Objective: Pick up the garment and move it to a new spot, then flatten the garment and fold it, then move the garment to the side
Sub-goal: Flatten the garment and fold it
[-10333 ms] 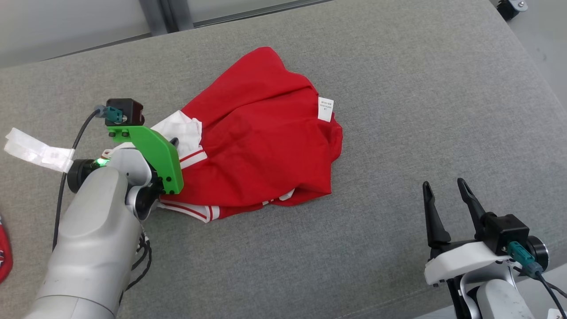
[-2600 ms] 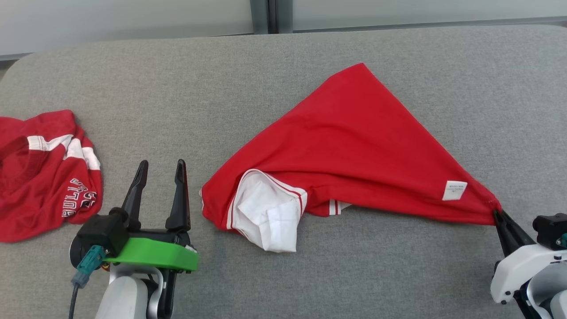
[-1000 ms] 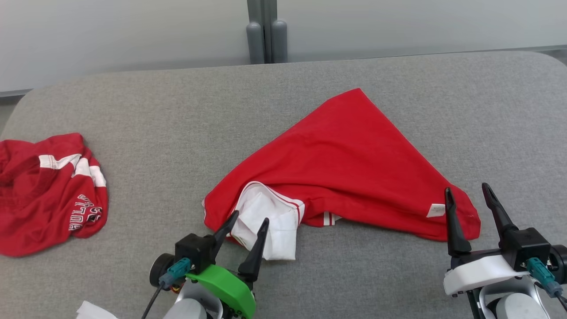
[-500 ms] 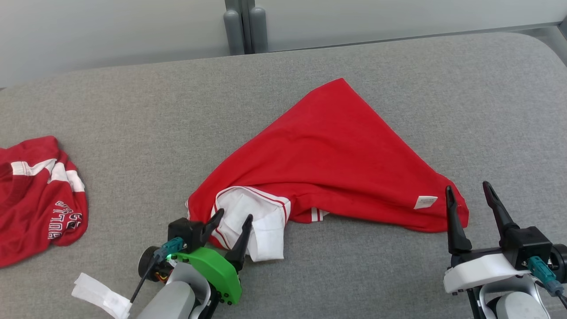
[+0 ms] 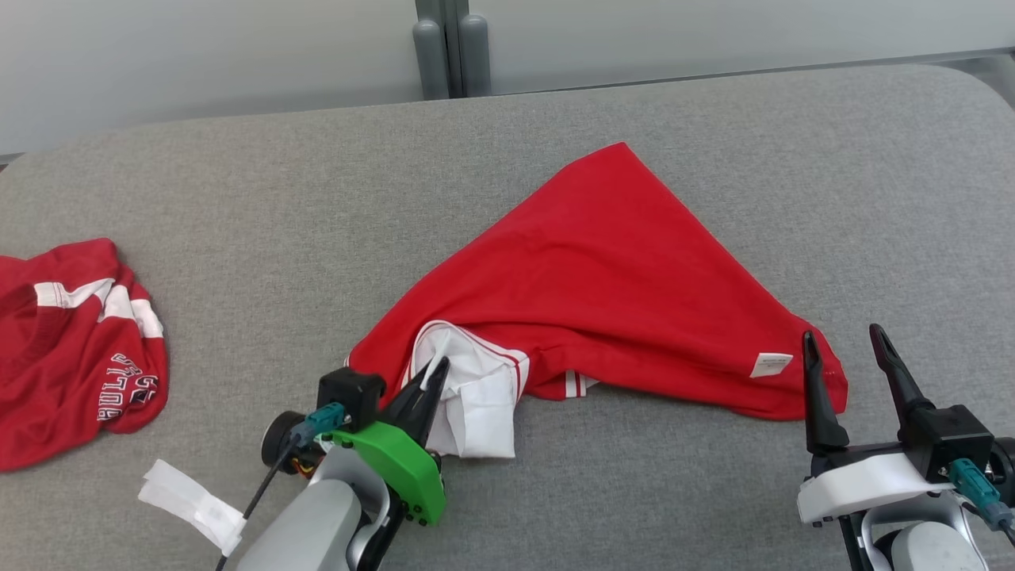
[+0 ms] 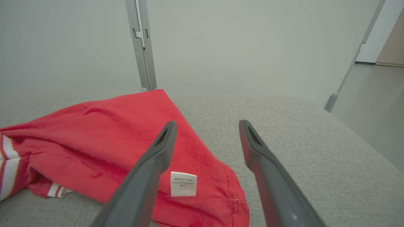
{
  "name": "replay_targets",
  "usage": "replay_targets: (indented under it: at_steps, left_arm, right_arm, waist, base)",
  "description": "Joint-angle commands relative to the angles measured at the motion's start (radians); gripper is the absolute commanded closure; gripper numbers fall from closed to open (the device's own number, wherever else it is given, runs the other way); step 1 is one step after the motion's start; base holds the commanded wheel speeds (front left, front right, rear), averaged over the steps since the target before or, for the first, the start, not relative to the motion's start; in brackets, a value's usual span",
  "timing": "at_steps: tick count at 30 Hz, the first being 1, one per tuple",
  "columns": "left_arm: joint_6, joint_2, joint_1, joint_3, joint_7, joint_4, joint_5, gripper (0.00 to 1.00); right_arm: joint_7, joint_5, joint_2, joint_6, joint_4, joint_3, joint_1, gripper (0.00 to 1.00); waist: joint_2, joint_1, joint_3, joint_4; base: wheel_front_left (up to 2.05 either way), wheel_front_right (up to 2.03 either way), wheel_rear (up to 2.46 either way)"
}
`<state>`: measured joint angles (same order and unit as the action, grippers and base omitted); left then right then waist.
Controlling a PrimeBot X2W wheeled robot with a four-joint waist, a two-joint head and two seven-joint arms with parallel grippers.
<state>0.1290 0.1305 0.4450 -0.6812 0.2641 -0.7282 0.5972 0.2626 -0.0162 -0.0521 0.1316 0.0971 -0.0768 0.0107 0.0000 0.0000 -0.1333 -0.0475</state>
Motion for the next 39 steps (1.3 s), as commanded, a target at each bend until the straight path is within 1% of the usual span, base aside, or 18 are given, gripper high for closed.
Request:
replay_targets:
  at_steps: [1,7,9,14,17,19,20,21,24,27,32,35,39]
  left_arm:
    - [0.002,0.014,-0.002,0.021,0.0,0.031,-0.022,1.0]
    - [0.002,0.049,-0.097,0.099,0.0,0.202,-0.066,1.0]
    - [0.002,0.063,-0.151,0.111,0.0,0.26,-0.06,1.0]
    - [0.002,0.113,-0.29,0.093,-0.007,0.369,-0.012,1.0]
    - [-0.007,0.138,-0.36,0.086,-0.035,0.427,0.007,1.0]
    - [-0.01,0.143,-0.396,0.078,-0.066,0.453,0.027,1.0]
    - [-0.011,0.15,-0.408,0.07,-0.09,0.456,0.035,0.71]
    - [-0.012,0.158,-0.418,0.062,-0.121,0.457,0.044,0.0]
    - [-0.013,0.165,-0.423,0.056,-0.164,0.477,0.062,0.0]
    - [-0.021,0.184,-0.426,0.081,-0.179,0.513,0.084,0.0]
    - [-0.057,0.216,-0.374,0.13,-0.188,0.558,0.085,0.0]
    - [-0.068,0.217,-0.327,0.128,-0.216,0.526,0.071,0.0]
    - [-0.096,0.193,-0.256,0.113,-0.261,0.432,0.045,0.0]
  right_arm:
    - [0.003,-0.006,0.0,-0.002,-0.004,-0.003,0.002,0.0]
    - [0.003,-0.007,0.0,-0.002,-0.005,-0.009,-0.01,0.0]
    - [0.003,-0.008,0.0,-0.002,-0.005,-0.01,-0.012,0.0]
    - [0.003,-0.009,0.0,-0.002,-0.012,-0.02,-0.025,0.0]
    - [0.003,-0.01,0.001,-0.002,-0.013,-0.026,-0.027,0.0]
    - [0.003,-0.008,0.001,-0.002,-0.013,-0.028,-0.025,0.0]
    - [0.003,-0.007,0.001,-0.002,-0.013,-0.028,-0.022,0.0]
    - [0.003,-0.006,0.001,-0.002,-0.012,-0.026,-0.019,0.0]
    - [0.003,-0.005,0.001,-0.002,-0.01,-0.023,-0.011,0.0]
    - [0.003,-0.005,0.001,-0.002,-0.009,-0.021,-0.01,0.0]
    - [0.003,-0.007,0.001,-0.002,-0.004,-0.018,-0.009,0.0]
    - [0.003,-0.011,0.001,-0.002,-0.001,-0.011,-0.001,0.0]
    - [0.003,-0.011,0.0,-0.002,-0.004,-0.004,0.007,0.0]
  waist:
    - [0.0,0.0,0.001,0.003]
    - [0.0,0.0,0.007,0.019]
    - [0.0,0.0,0.009,0.024]
    - [0.0,0.0,0.008,0.046]
    - [0.0,0.0,0.003,0.066]
    - [0.0,0.0,0.001,0.08]
    - [0.0,0.0,0.0,0.086]
    - [0.0,0.0,-0.001,0.092]
    - [0.0,0.0,-0.002,0.105]
    - [0.0,0.0,-0.002,0.115]
    - [0.0,0.0,-0.002,0.12]
    - [0.0,0.0,-0.004,0.112]
    - [0.0,0.0,-0.011,0.089]
  base:
    - [0.0,0.0,0.0]
    - [0.0,0.0,0.0]
    - [0.0,0.0,0.0]
    - [0.0,0.0,0.0]
    - [0.0,0.0,0.0]
    - [0.0,0.0,0.0]
    - [0.0,0.0,0.0]
    - [0.0,0.0,0.0]
    - [0.0,0.0,0.0]
    - [0.0,0.0,0.0]
    - [0.0,0.0,0.0]
    - [0.0,0.0,0.0]
    - [0.0,0.0,0.0]
